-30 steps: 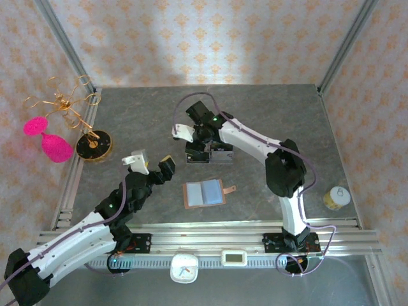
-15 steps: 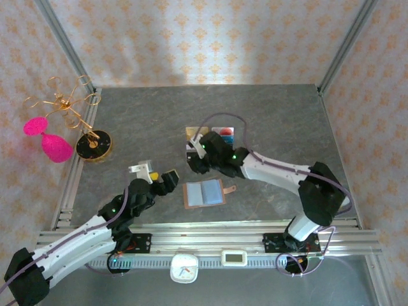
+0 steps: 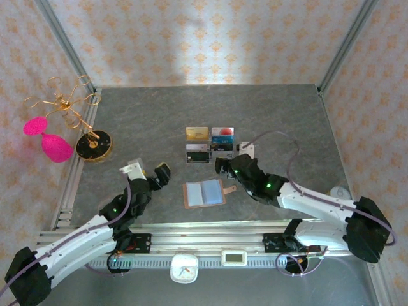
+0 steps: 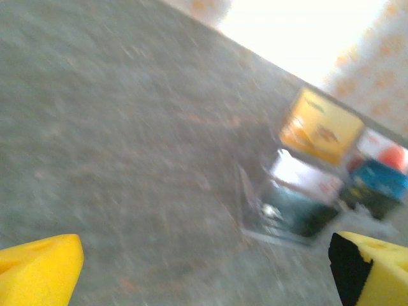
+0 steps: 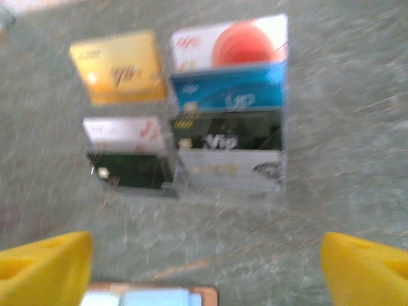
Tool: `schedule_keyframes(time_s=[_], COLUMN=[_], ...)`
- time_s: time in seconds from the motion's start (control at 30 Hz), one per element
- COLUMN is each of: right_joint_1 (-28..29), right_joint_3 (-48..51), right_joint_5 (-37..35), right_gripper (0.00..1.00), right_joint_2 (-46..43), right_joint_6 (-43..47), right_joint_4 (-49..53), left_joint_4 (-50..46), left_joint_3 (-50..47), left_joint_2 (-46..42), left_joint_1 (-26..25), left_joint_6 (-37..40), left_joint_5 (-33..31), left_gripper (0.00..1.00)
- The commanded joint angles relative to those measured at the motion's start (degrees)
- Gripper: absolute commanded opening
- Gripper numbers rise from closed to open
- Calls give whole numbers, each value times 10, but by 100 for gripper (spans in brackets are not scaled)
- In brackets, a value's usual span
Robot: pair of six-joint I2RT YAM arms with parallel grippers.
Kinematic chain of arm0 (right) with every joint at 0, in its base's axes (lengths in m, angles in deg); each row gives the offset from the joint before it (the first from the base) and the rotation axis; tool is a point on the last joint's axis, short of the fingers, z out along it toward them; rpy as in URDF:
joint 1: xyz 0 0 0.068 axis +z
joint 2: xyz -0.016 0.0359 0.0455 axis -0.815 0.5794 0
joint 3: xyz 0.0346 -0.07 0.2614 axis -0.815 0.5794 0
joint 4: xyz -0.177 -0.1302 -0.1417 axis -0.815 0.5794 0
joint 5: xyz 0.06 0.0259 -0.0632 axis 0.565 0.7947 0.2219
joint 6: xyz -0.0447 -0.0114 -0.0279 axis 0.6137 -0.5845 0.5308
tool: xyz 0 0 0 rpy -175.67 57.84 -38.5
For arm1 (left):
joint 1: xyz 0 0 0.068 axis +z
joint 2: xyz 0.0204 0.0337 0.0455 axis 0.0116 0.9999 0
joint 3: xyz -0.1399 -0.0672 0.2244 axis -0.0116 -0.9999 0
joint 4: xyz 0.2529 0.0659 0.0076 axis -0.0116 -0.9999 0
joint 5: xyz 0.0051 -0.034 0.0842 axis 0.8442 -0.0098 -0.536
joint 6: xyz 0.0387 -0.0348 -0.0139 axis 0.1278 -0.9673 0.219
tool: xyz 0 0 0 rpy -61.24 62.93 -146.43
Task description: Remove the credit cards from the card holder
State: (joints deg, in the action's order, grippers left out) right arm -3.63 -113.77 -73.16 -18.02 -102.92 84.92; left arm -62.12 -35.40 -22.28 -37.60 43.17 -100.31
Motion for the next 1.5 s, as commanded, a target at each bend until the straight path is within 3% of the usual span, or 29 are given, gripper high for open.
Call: schedule_keyframes(time_s=[0.0, 0.07, 0.2, 0.3, 0.37, 0.63, 0.7, 0.93, 1.07, 1.2, 1.23, 1.33, 1.47], right_joint_1=[-2, -2, -5, -16, -29, -70, -74, -88, -121, -152, -155, -160, -167], right_joint_3=[16, 26, 29, 31, 26, 30, 36, 52, 51, 57, 55, 45, 63], right_joint_5=[-121, -150, -214, -225, -217, -208, -220, -237, -226, -187, -187, -191, -193], right_gripper=[100, 100, 100, 100, 100, 100, 100, 100, 100, 100, 100, 100, 100], right_joint_2=[-26, -42, -66, -79, -80, -89, -92, -92, -87, -84, -82, -78, -91], right_joint_6=[-33, -41, -51, -30, -28, -21, -16, 44, 45, 43, 44, 56, 96], right_joint_4=[-24, -32, -28, -40, -37, -56, -72, -155, -168, -181, -174, -154, -172], left_joint_4=[111, 171, 230, 231, 254, 599, 525, 515, 542, 534, 572, 806, 673], left_joint_3=[38, 49, 89, 120, 118, 1, 36, 51, 29, 49, 30, -50, 13], left_joint_2=[44, 82, 167, 243, 288, 411, 414, 429, 414, 435, 438, 518, 514], left_joint_1=[23, 62, 218, 306, 338, 354, 367, 382, 382, 404, 409, 404, 400], left_joint_6=[92, 113, 168, 233, 264, 376, 366, 389, 384, 352, 335, 341, 347], left_joint_5=[-161, -189, -102, -38, -24, 62, 117, 222, 208, 234, 236, 225, 229], left_gripper=[99, 99, 99, 99, 100, 100, 100, 100, 100, 100, 100, 99, 99])
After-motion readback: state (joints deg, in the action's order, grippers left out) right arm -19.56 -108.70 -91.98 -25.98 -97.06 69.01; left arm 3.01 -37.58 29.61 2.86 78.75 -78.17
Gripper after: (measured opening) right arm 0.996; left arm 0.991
